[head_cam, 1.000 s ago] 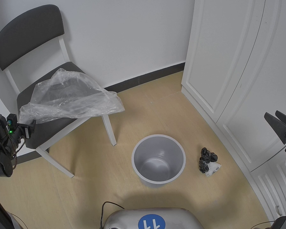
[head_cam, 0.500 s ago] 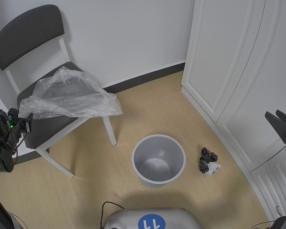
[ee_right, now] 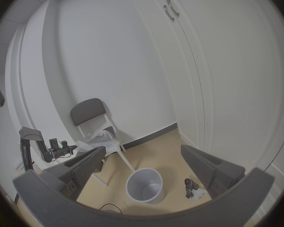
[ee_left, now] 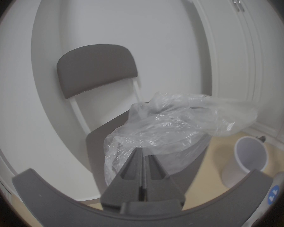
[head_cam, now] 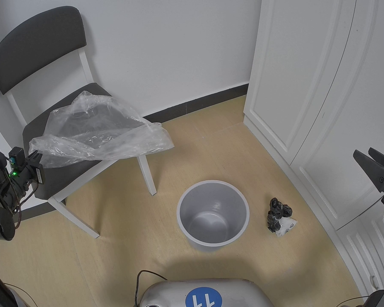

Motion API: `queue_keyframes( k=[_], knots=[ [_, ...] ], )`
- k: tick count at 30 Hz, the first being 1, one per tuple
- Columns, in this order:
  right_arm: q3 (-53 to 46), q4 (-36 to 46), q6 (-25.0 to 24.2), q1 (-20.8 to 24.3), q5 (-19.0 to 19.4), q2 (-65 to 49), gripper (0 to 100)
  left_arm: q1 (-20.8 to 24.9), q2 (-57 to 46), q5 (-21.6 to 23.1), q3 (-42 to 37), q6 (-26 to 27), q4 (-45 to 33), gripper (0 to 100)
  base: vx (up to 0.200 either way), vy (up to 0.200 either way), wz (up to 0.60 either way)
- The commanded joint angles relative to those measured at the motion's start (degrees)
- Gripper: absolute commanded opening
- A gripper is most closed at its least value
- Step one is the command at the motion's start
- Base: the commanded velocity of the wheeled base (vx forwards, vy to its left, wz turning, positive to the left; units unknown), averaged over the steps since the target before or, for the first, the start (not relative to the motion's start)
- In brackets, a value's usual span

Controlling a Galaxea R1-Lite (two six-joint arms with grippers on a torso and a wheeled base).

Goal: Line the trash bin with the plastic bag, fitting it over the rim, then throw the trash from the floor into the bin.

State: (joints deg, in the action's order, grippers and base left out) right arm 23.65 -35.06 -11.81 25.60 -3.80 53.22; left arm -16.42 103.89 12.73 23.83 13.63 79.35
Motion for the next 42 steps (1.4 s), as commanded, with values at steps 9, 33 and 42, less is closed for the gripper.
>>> queue_keyframes(
  k=[9,33,42],
  knots=[
    [-0.62,-5.19,-4.62,12.90,-7.01,11.64,100,16.42,-22.77,2.13,4.38,-16.35,-25.21,0,0.000,0.000,0.00],
    [-3.96,-7.83,-7.61,19.05,-6.57,23.24,100,37.87,-18.90,-6.93,27.41,-29.10,-35.49,0,0.000,0.000,0.00],
    [-4.67,-7.83,-7.96,21.86,-6.83,26.40,100,49.29,-12.04,-20.02,39.98,-28.92,-35.84,0,0.000,0.000,0.00]
  ],
)
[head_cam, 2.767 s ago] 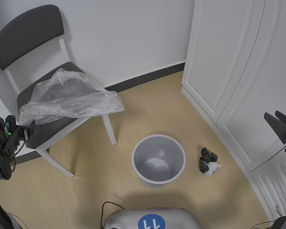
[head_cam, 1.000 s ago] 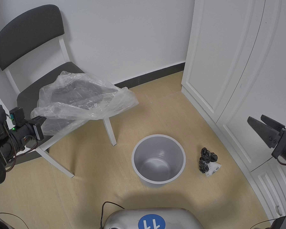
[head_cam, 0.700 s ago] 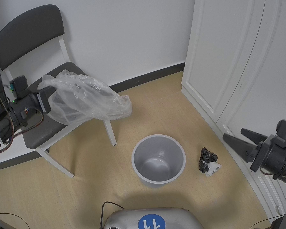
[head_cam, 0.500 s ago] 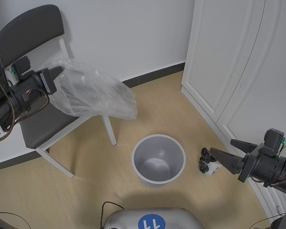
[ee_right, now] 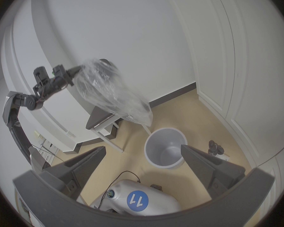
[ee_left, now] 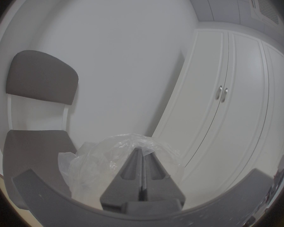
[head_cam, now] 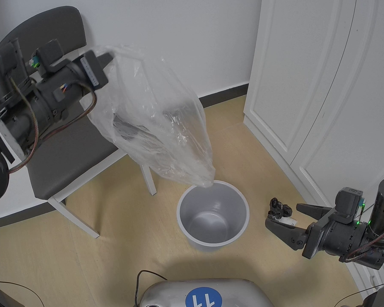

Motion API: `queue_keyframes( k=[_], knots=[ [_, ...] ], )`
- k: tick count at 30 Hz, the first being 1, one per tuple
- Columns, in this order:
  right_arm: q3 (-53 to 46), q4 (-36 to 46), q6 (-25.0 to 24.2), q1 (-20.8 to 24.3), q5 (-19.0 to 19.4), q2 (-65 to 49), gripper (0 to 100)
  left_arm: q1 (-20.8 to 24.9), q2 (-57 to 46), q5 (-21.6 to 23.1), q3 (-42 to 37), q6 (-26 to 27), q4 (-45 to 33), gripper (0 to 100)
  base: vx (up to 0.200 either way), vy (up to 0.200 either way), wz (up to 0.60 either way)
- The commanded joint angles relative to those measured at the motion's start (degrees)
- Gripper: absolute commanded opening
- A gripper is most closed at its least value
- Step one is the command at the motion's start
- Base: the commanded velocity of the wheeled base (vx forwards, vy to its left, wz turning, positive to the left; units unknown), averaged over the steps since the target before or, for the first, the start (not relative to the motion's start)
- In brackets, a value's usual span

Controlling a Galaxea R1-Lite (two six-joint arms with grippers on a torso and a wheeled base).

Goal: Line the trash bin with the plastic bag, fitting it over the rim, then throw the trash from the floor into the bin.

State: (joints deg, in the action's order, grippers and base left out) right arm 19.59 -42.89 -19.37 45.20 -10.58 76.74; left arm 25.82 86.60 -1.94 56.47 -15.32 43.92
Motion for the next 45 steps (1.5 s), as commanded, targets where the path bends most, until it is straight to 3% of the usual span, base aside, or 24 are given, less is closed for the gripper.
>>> queue_keyframes(
  k=[1,5,10,15,19,28,40,45],
  knots=[
    [-0.61,0.00,-0.40,2.26,-0.05,2.89,100,7.05,5.24,-5.36,7.34,0.03,-0.42,0,0.000,0.000,0.00],
    [-0.87,-2.55,-3.39,2.26,-0.32,8.43,100,10.65,5.77,-5.80,10.42,-0.32,-0.07,0,0.000,0.000,0.00],
    [-1.22,-7.39,-5.77,2.26,-0.23,13.61,100,11.45,5.77,-7.20,10.59,-0.58,0.37,0,0.000,0.000,0.00],
    [-2.10,-17.76,-8.23,2.26,-0.58,23.10,100,13.73,5.77,-7.99,11.82,-1.29,0.55,0,0.000,0.000,0.00],
    [-2.80,-27.16,-9.55,1.47,-1.81,30.14,100,15.23,6.12,-11.77,11.21,-2.69,3.10,0,0.000,0.000,0.00],
    [-2.54,-44.74,-10.16,-2.31,-4.89,41.03,100,15.58,6.12,-12.21,9.36,-2.34,3.71,0,0.000,0.000,0.00],
    [-2.28,-47.11,-5.94,-9.78,-5.06,38.66,100,15.84,6.21,-12.21,8.66,-2.08,3.80,0,0.000,0.000,0.00],
    [-1.48,-47.11,-6.12,-10.22,-4.62,38.84,100,17.25,6.12,-12.30,8.13,-1.99,3.80,0,0.000,0.000,0.00]
  ],
)
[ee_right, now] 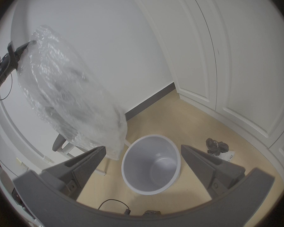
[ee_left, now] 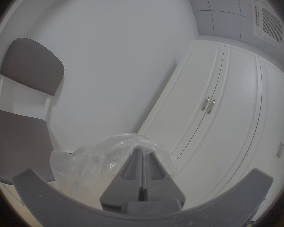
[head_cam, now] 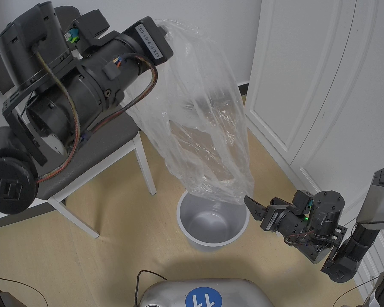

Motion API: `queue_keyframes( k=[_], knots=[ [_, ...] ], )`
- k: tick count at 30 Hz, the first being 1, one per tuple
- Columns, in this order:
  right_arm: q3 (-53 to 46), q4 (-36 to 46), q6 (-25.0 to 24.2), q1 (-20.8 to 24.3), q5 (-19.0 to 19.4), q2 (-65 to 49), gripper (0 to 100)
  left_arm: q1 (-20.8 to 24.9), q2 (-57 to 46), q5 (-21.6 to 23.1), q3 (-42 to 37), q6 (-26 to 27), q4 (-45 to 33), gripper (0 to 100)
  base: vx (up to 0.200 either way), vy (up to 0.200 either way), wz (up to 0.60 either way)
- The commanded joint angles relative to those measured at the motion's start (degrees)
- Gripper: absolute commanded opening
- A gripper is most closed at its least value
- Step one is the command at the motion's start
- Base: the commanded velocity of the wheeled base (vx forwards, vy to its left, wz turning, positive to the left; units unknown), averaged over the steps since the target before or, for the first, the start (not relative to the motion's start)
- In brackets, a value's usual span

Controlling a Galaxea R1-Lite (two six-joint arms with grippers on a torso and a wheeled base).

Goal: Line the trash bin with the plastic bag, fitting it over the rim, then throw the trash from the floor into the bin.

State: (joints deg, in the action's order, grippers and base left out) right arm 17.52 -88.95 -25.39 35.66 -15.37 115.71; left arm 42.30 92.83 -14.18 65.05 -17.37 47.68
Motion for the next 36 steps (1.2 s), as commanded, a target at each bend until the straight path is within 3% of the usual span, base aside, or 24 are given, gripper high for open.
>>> queue_keyframes(
  k=[1,16,21,26,36],
  knots=[
    [0.68,-1.05,-0.27,-0.50,0.17,0.04,100,0.94,-0.19,-0.06,-0.63,0.06,0.14,0,0.000,0.000,0.00],
    [2.61,-1.05,-5.02,3.89,-0.27,3.55,100,3.23,-0.55,-0.15,-1.24,0.06,0.05,0,0.000,0.000,0.00],
    [4.81,-1.05,-6.25,3.28,-0.45,5.14,100,3.84,-0.55,-0.15,-1.50,0.06,0.14,0,0.000,0.000,0.00],
    [5.95,-1.05,-10.64,3.98,-0.98,7.33,100,4.37,-1.16,-0.15,-1.77,0.15,0.14,0,0.000,0.000,0.00],
    [7.27,-1.05,-11.43,3.98,-2.73,7.77,100,4.37,-1.25,-0.06,-2.12,0.15,0.14,0,0.000,0.000,0.00]
  ],
)
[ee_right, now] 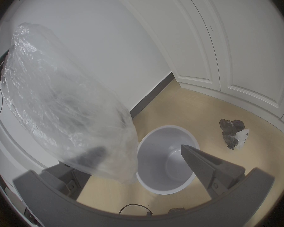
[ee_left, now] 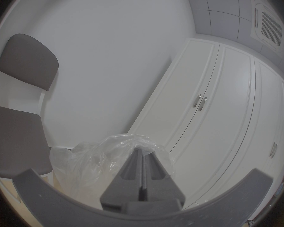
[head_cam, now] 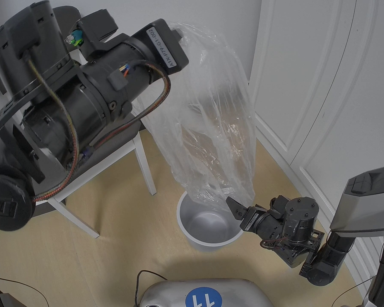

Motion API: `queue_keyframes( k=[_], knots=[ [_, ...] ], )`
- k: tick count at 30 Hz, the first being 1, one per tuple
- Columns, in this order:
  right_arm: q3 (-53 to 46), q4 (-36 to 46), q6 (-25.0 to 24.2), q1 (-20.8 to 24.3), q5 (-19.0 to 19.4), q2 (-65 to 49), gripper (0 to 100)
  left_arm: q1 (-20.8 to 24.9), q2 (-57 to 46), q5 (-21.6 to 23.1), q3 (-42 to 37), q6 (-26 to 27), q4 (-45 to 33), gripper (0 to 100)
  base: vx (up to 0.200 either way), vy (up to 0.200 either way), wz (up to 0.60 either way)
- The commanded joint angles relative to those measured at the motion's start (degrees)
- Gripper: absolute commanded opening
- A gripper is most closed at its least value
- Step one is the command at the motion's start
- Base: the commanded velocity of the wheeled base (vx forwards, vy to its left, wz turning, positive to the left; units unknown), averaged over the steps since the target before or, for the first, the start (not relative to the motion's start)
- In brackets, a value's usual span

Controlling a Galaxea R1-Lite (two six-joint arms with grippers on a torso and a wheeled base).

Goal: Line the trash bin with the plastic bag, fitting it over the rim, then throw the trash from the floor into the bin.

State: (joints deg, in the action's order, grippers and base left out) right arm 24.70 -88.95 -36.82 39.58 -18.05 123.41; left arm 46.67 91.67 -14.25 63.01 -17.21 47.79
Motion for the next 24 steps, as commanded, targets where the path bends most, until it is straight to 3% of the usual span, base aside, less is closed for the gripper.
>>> queue_keyframes(
  k=[1,8,9,16,24],
  knots=[
    [0.09,-1.05,-0.01,0.06,-0.05,0.08,100,0.00,-0.09,0.01,-0.17,-0.01,0.03,0,0.000,0.000,0.00],
    [0.17,-1.05,0.17,0.06,-0.14,0.08,100,-0.08,0.08,0.10,-0.44,0.51,0.03,0,0.000,0.000,0.00],
    [0.26,-1.05,0.17,0.14,-0.14,-0.18,0,-0.08,0.08,0.10,-0.44,0.51,-0.06,0,0.000,0.000,0.00],
    [-0.26,-1.05,0.17,0.06,-0.05,-3.17,0,-0.61,0.88,0.80,-0.70,0.43,-0.33,0,0.000,0.000,0.00],
    [-0.53,-1.05,3.59,-1.61,-0.31,-9.85,0,-5.09,4.48,1.42,0.44,0.78,-0.85,0,0.000,0.000,0.00]
  ],
)
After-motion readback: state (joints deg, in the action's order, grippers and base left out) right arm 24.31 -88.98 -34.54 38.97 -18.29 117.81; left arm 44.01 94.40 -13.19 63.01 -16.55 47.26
